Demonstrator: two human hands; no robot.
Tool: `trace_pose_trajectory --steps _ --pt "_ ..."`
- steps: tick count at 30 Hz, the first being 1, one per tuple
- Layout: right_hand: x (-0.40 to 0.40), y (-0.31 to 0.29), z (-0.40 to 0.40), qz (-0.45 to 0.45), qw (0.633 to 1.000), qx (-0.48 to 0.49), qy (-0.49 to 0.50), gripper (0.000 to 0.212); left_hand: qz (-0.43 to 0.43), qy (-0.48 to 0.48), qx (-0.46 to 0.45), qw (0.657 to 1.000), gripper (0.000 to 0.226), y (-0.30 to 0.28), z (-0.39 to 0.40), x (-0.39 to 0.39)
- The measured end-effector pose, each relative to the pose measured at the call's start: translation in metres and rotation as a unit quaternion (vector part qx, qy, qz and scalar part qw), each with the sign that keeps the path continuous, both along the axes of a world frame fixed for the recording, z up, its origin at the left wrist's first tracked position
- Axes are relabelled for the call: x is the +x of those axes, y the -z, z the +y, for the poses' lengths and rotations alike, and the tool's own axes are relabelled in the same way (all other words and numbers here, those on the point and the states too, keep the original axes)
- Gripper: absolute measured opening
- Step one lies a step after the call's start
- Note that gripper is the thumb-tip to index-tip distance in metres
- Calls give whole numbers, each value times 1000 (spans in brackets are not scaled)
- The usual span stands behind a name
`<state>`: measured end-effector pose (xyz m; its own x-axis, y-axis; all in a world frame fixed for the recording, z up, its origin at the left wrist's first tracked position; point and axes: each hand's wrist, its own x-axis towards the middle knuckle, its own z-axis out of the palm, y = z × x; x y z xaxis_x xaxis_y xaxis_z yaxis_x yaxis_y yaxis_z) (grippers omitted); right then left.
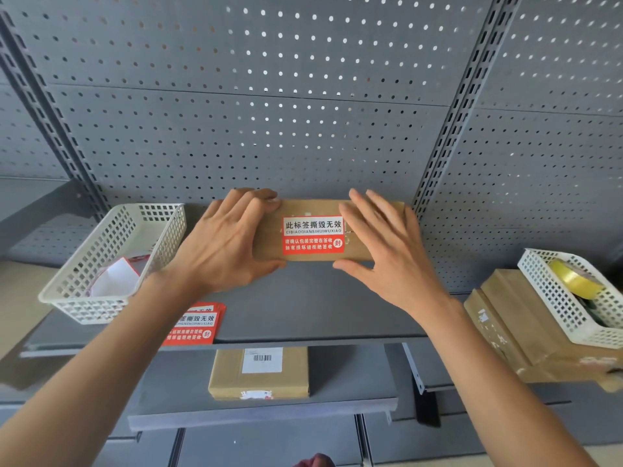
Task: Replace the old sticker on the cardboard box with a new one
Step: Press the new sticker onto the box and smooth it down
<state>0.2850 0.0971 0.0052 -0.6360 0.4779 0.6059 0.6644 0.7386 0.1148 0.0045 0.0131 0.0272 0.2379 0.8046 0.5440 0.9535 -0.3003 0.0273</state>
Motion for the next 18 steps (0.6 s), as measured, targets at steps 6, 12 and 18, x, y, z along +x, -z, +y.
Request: trace_pose_trajectory --steps 6,12,18 --pt "7 22 -16 -15 999 33 7 78 5 -8 24 1000 90 30 -16 5" --pt "7 54 -25 56 994 89 -20 69 -18 5 22 1000 91 55 -28 9" --pt "7 78 -29 70 994 82 -17 71 -29 26 25 999 79 74 -34 13"
